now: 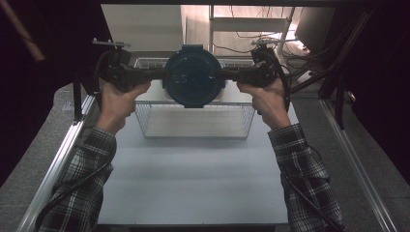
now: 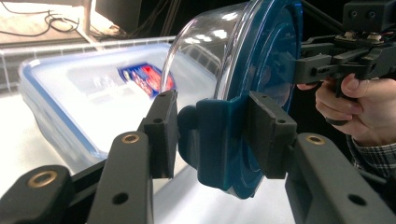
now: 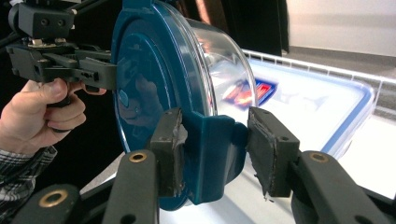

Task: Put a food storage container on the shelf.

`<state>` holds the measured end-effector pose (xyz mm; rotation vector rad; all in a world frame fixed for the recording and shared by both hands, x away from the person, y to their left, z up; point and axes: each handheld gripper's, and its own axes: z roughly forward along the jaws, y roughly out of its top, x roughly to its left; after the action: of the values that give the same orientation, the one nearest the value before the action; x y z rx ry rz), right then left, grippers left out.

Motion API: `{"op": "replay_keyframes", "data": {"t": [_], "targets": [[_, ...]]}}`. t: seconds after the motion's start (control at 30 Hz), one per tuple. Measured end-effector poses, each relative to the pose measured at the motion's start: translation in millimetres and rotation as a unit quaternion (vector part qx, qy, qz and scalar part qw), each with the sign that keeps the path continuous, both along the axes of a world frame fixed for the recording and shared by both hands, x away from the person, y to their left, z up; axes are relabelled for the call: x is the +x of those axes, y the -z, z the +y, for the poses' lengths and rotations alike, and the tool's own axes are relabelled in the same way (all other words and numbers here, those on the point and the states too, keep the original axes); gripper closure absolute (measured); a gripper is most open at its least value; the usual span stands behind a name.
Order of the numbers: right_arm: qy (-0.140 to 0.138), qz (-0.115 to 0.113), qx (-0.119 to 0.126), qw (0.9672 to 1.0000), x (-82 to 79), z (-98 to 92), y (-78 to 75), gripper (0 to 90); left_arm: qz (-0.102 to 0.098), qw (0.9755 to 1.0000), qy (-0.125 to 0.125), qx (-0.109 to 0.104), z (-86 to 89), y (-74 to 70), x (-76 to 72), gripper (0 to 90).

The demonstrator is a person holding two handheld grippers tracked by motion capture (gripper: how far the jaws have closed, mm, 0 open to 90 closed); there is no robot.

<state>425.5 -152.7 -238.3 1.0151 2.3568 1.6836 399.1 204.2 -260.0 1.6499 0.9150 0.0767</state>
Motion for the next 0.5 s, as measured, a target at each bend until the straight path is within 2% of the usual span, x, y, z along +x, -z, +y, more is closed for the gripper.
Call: {"op": "replay_keyframes", "data": {"t": [0.27,0.5], "targets": [[0.008,-0.003,0.010,0.9999,23.0,0.9,-11.8,56.9,0.000,0.9999,-0.006,-0.014,1.5,-9.3,22.8,56.3],[0.016,0.005,0.014,0.9998,37.9,4.6,-13.0,57.0,0.009,0.9996,-0.010,-0.025,5.2,-3.9,35.6,56.3]]}}
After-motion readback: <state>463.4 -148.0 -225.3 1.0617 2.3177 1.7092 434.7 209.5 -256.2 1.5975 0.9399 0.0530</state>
